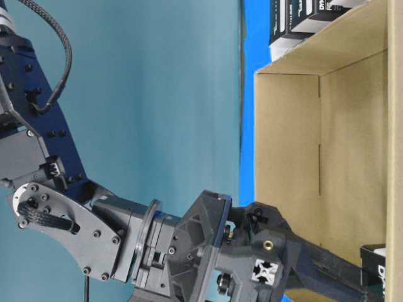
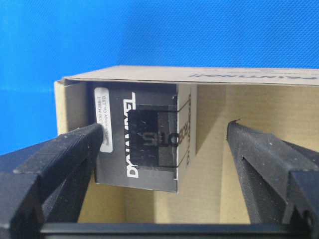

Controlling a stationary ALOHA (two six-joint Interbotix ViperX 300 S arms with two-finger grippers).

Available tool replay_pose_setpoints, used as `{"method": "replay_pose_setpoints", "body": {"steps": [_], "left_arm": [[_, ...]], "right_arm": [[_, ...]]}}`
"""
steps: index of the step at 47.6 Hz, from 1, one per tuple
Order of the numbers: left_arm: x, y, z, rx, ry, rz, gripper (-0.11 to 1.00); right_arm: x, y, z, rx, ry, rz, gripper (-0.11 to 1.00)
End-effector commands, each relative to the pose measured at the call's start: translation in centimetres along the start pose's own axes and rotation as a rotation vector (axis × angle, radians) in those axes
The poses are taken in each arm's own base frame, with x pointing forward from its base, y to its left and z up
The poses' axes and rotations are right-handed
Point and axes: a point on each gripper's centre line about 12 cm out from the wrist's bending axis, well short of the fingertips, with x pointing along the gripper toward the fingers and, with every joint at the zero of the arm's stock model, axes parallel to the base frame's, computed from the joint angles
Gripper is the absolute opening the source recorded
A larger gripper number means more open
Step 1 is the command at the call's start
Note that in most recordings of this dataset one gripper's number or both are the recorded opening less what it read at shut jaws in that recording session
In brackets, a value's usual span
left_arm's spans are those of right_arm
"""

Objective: Pick the box from inside the cardboard box.
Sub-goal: 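Close the right gripper around the black box's sides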

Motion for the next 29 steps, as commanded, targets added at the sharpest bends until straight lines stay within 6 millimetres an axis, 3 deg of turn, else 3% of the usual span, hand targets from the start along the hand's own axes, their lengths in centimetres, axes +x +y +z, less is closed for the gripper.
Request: {"method": "replay_pose_setpoints", "body": {"steps": [1, 29], "left_arm": [[0.0, -0.1, 1.1, -0.001, -0.029, -0.002, 0.02], [0.1, -0.1, 1.1, -0.001, -0.024, -0.005, 0.02]], "right_arm": [[0.2, -1.6, -0.1, 0.014, 0.006, -0.019, 0.98], [-0.2, -4.3, -1.1, 0.041, 0.011, -0.046, 0.98]]}}
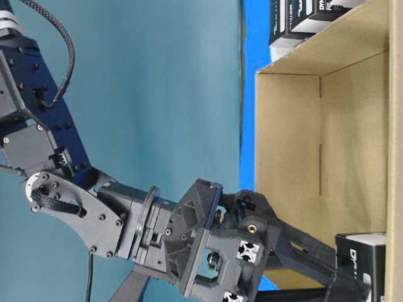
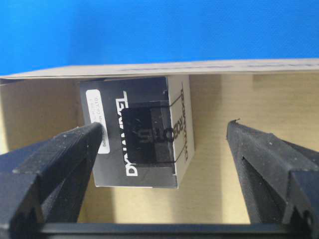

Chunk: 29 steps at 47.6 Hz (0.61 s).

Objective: Pick the box from inside the cardboard box.
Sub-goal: 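Close the right gripper around the black box's sides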

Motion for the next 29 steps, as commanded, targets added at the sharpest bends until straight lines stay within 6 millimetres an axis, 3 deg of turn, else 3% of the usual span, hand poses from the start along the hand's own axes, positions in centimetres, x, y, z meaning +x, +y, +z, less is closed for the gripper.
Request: {"method": "replay_pose_setpoints", "body": {"steps": [1, 15, 24, 29], "left_arm": [[0.1, -0.1, 1.0, -0.001, -0.023, -0.002, 0.02], [0.1, -0.1, 1.0, -0.001, -0.023, -0.004, 0.02], [0.1, -0.1, 1.0, -0.003, -0.023, -0.004, 0.02], [0.2, -0.1, 0.9, -0.001, -0.021, -0.004, 0.02]], "right_arm": [[0.6, -1.1, -0.5, 0.006, 0.017, -0.016, 0.98], [0.3, -0.7, -0.4, 0.004, 0.014, -0.008, 0.98], [-2.6, 0.7, 0.9, -0.014, -0.037, 0.016, 0.98], [-3.1, 1.4, 1.1, -0.034, -0.039, 0.022, 0.98]]}}
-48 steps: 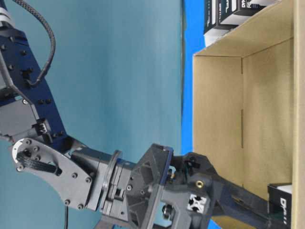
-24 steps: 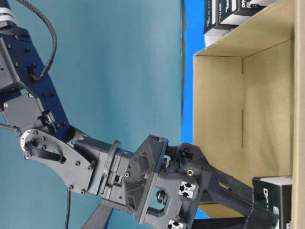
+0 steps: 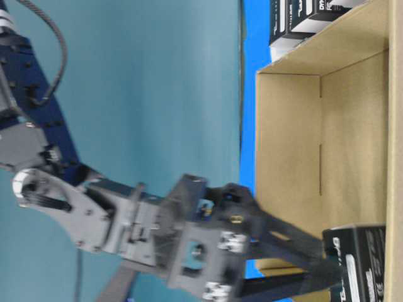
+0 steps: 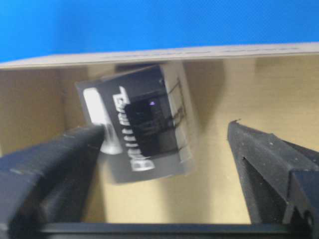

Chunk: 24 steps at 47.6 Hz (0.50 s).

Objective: Pick the box from inside the cardboard box.
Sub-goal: 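Close the right gripper around the black box's sides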

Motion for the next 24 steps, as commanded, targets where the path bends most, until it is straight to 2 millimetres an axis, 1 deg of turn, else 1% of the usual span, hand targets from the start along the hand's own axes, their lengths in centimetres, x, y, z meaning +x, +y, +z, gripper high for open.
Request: {"method": "replay_pose_setpoints", "body": {"steps": [1, 11, 17, 24], "left_arm": [[0.1, -0.1, 1.0, 0.000, -0.024, -0.002, 0.02], [0.1, -0.1, 0.9, 0.002, -0.021, -0.002, 0.02], [0.1, 0.0, 0.9, 0.002, -0.021, -0.001, 0.02], [0.1, -0.1, 0.9, 0.002, -0.021, -0.002, 0.02]], "right_arm": [[-0.9, 1.1, 0.5, -0.025, -0.022, 0.011, 0.98], [-0.3, 2.6, 0.3, -0.104, -0.025, 0.012, 0.98], [0.2, 2.8, 0.0, -0.172, -0.010, -0.006, 0.98], [0.6, 2.6, -0.1, -0.229, 0.001, -0.043, 0.98]]}}
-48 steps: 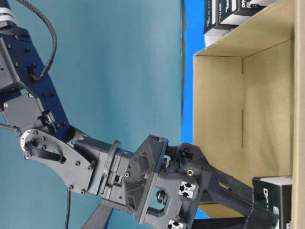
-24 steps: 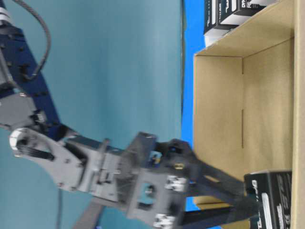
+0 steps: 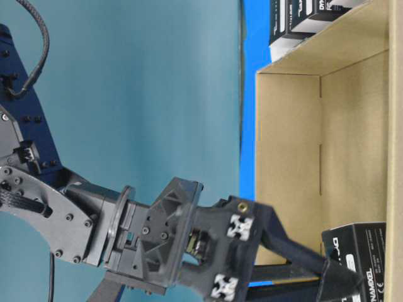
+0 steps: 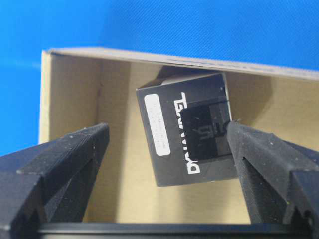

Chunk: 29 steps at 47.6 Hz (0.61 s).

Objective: Pick the box from inside the cardboard box.
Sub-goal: 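Lift the black box up out of the cardboard box with the right gripper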

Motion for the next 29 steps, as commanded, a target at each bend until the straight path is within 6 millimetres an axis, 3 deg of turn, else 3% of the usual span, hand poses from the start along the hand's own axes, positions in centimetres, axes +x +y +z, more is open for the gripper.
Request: {"method": "replay_pose_setpoints", "body": {"steps": [1, 11, 29], "left_arm": [[0.1, -0.1, 1.0, -0.001, -0.023, -0.002, 0.02], [0.1, -0.1, 1.0, -0.001, -0.024, -0.002, 0.02], [0.2, -0.1, 0.8, -0.001, -0.018, -0.002, 0.02]], "right_arm": [[0.3, -0.1, 0.0, -0.020, 0.002, -0.019, 0.98], [1.8, -0.7, -0.7, -0.052, 0.045, -0.046, 0.98], [4.7, 1.7, -1.4, -0.073, 0.081, -0.028, 0.98]]}}
